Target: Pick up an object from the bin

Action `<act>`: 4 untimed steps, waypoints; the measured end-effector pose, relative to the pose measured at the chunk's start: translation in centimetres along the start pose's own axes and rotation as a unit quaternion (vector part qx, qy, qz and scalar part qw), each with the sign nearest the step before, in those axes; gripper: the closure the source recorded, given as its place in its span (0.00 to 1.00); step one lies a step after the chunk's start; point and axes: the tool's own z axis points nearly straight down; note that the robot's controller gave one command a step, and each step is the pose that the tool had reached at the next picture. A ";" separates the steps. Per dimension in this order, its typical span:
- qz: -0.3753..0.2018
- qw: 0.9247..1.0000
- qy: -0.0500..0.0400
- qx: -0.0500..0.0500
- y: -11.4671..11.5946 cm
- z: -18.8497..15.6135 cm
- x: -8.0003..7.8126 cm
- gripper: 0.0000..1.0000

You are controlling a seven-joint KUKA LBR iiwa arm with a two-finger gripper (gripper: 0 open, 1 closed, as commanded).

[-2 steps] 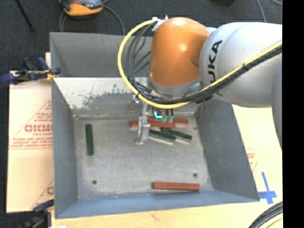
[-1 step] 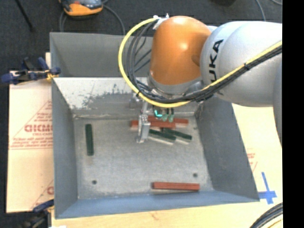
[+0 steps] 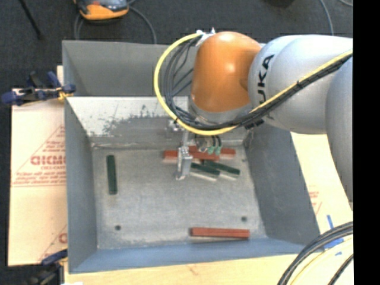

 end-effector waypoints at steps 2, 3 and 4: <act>-0.084 0.996 0.009 0.000 -5.2 8.8 -2.2 0.00; -0.064 0.998 0.004 -0.001 -8.2 10.9 -3.4 1.00; -0.064 0.998 0.004 -0.001 -8.2 10.9 -3.4 1.00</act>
Offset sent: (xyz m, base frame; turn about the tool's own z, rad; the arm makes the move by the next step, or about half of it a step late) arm 0.0473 -0.0685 -0.0763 -0.2166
